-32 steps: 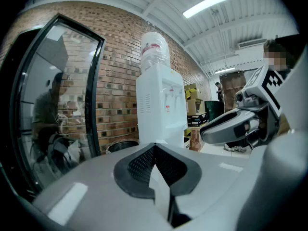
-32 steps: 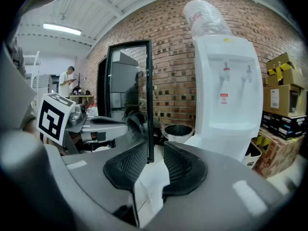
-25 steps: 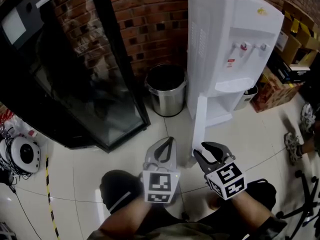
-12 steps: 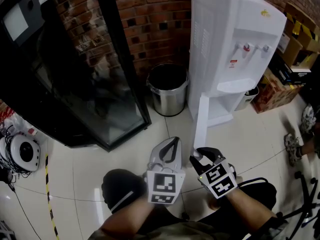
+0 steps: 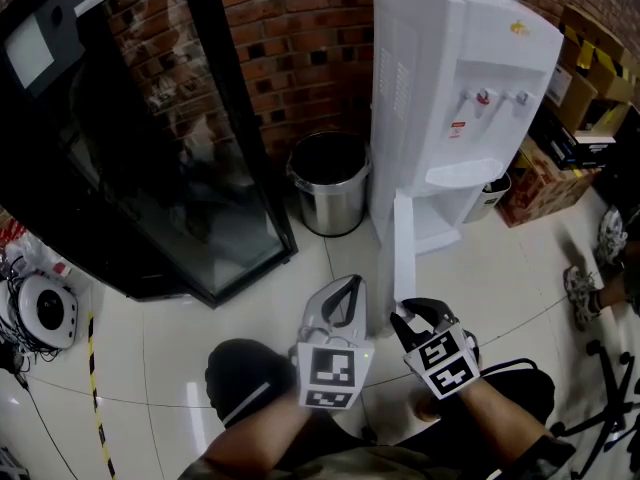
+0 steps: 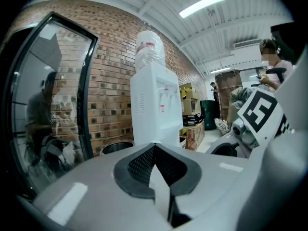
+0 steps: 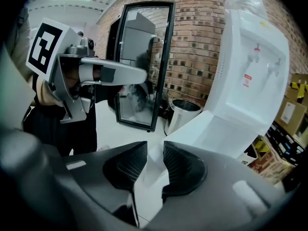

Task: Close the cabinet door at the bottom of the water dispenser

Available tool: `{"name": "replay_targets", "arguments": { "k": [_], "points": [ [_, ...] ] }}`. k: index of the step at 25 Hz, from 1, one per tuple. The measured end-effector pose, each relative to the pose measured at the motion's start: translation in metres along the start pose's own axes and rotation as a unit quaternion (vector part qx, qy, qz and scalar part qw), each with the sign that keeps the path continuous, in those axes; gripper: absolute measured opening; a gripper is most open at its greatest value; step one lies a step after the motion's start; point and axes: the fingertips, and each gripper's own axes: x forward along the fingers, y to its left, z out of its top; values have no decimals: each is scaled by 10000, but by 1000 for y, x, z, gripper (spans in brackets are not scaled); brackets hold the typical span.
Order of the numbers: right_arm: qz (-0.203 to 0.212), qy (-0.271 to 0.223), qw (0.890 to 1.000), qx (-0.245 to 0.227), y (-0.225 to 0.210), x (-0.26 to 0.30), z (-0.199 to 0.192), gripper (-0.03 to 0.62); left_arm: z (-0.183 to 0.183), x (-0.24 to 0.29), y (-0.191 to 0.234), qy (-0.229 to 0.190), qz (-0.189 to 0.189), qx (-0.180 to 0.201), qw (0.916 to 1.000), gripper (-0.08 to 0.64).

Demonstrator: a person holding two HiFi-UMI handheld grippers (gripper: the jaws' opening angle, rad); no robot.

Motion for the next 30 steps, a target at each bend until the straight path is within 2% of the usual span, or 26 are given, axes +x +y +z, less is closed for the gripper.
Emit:
{"name": "replay_targets", "arguments": {
  "k": [16, 30],
  "points": [
    [-658, 172, 9961, 554, -65, -35, -42, 91, 18, 23, -45, -141, -446, 24, 9989, 0],
    [-1289, 743, 9817, 1189, -157, -57, -79, 78, 24, 46, -76, -164, -821, 8, 9965, 1]
  ]
}}
